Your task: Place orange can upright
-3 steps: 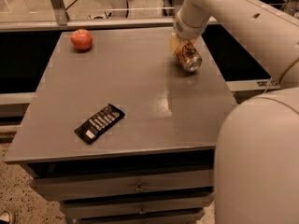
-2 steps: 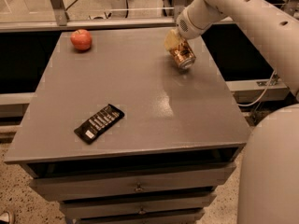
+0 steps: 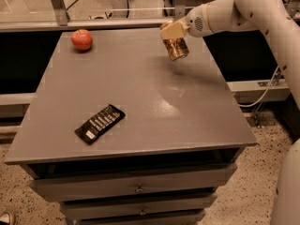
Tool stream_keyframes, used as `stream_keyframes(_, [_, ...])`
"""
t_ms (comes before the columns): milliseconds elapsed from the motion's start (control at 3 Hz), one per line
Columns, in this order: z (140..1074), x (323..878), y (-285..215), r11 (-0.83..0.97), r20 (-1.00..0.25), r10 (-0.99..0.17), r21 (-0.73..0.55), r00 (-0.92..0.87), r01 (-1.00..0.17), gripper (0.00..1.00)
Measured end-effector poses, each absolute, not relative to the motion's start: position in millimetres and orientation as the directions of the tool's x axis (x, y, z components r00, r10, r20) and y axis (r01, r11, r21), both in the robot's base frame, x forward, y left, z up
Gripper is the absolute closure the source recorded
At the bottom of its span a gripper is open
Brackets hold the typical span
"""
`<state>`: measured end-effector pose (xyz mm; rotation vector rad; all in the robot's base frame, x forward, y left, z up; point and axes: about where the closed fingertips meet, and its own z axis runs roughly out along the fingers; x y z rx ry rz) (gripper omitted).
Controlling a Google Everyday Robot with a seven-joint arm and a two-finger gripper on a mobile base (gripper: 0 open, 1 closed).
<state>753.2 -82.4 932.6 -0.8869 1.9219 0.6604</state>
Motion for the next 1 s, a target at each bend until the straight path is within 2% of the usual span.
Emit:
stream_keyframes(333, [941.6, 731.2, -76.1, 0.436, -0.948, -0.277, 0.02, -0.156, -0.899, 1.0])
stream_keyframes(1000, [933.9, 702.4, -81.0, 0.233, -0.96, -0.241, -0.202, 0.145, -0.951, 1.0])
